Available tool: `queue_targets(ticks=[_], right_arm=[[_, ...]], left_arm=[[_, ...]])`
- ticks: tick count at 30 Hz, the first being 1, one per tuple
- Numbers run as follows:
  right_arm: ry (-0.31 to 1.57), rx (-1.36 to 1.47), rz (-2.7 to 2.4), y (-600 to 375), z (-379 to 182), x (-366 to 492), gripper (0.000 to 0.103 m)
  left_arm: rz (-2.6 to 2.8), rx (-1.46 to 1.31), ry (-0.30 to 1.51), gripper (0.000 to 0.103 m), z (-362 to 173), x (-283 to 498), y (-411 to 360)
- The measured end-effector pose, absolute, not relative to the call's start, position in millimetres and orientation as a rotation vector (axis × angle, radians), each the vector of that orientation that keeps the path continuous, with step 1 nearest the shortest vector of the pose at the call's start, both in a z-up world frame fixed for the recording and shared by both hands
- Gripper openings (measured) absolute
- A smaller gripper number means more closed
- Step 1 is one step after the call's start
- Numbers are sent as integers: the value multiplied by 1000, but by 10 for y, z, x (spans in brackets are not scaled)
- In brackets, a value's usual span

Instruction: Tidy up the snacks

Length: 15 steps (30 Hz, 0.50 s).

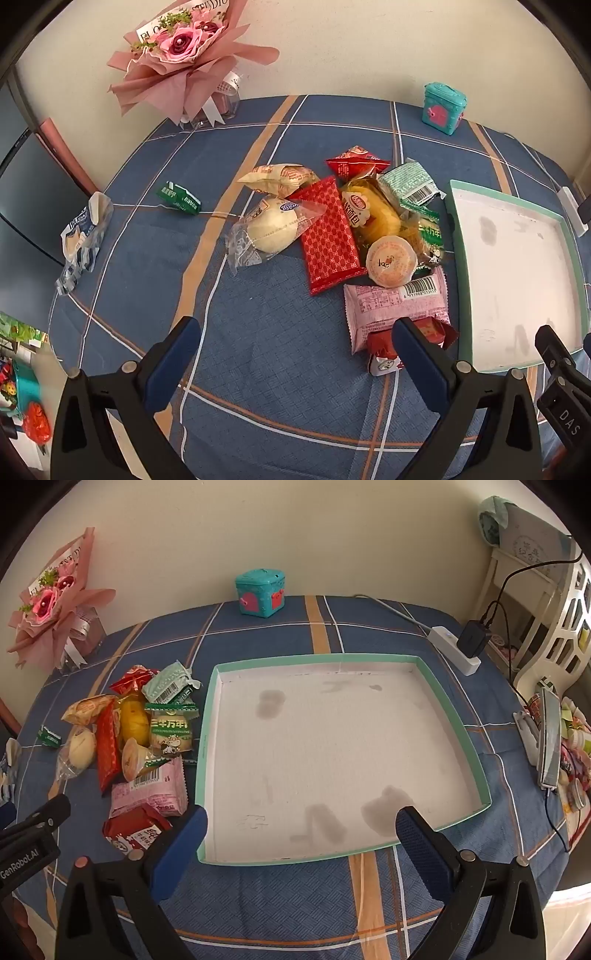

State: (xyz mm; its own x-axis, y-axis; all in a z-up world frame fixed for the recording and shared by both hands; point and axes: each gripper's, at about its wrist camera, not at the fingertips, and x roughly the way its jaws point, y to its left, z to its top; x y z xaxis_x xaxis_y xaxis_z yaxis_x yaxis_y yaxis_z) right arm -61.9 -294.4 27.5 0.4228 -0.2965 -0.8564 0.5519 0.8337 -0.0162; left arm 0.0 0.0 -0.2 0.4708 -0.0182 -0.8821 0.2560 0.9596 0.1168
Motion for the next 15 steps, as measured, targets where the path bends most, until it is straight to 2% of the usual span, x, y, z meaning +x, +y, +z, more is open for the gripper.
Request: queue_targets(ticks=[15], right_arm=[[1005,285,-540,-2971,290,-614,103]], left_arm=[[-165,262,1087,103,-59,1,-9]])
